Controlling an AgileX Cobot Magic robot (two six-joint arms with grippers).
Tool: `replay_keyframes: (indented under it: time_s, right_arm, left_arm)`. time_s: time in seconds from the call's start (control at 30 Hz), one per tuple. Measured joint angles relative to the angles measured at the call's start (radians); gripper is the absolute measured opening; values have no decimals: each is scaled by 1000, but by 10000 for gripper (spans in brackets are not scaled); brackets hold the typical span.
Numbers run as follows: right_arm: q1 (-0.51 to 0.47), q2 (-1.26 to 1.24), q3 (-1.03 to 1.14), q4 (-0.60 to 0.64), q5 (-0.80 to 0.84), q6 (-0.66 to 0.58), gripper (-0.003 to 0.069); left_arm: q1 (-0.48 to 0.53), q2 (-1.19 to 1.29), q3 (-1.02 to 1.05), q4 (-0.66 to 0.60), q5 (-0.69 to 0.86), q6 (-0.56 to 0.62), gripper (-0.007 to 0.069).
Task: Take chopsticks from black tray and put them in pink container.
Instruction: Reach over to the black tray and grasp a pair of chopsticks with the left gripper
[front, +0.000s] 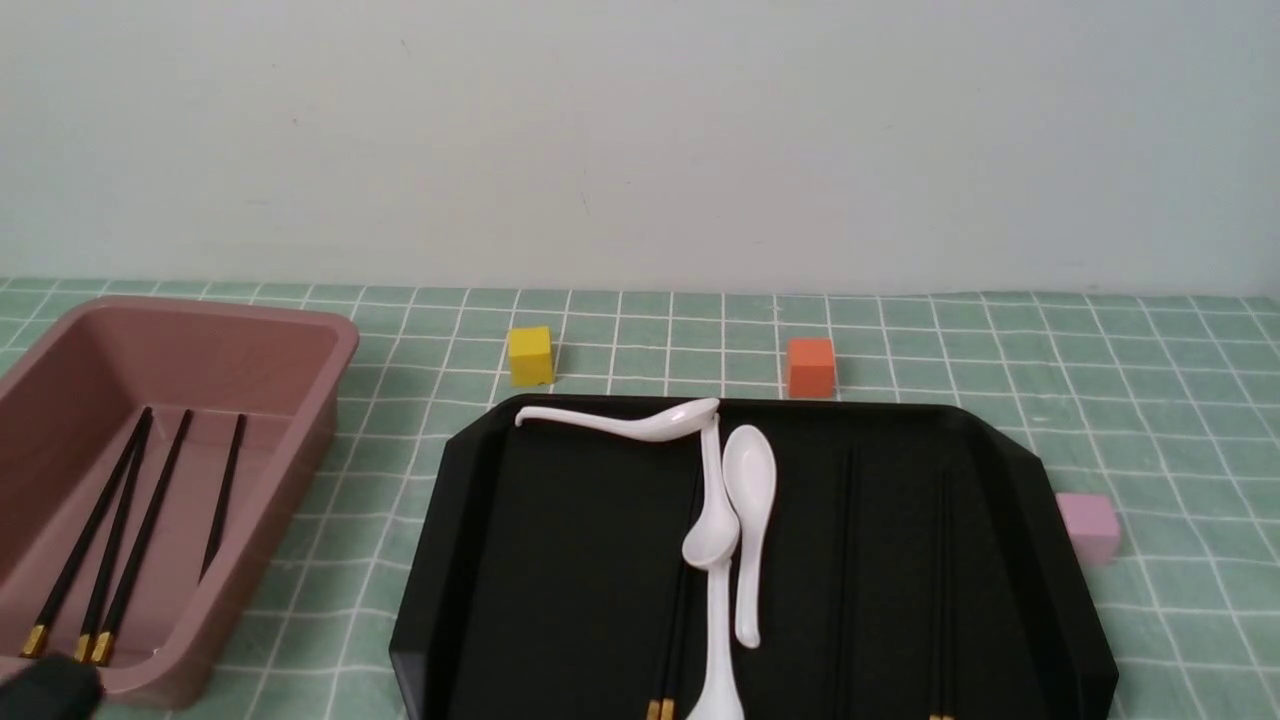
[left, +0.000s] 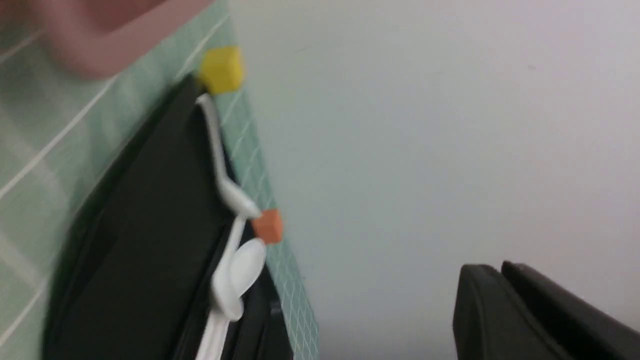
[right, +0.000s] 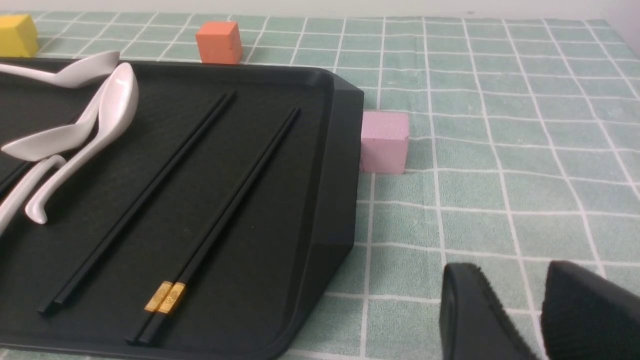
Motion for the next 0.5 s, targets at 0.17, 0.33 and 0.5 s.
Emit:
replay_keyframes:
  time_s: [0.17, 0.33, 0.5]
  right_arm:
    - [0, 0, 0, 0, 0, 0, 240]
    - [0, 0, 0, 0, 0, 0, 240]
    - [0, 0, 0, 0, 0, 0, 240]
  left_arm:
    - [0, 169, -221, 15, 134, 270, -13]
    - [0, 534, -406, 154, 520, 324, -13]
    - [0, 968, -585, 305, 829, 383, -13]
